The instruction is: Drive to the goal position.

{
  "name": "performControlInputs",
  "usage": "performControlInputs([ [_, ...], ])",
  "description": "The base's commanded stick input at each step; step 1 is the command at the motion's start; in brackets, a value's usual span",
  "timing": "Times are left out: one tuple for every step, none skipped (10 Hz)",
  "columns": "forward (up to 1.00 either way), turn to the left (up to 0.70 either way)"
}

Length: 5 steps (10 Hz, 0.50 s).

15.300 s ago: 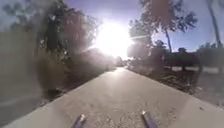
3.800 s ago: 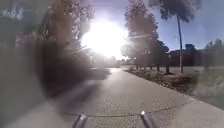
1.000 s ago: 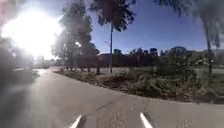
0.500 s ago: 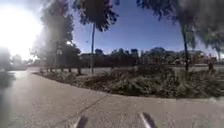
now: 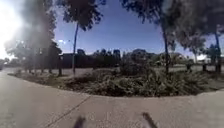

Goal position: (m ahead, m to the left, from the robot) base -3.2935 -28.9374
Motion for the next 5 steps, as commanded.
performControlInputs([
  [0.0, -1.0],
  [0.0, -1.0],
  [0.0, -1.0],
  [0.0, -1.0],
  [0.0, -1.0],
])
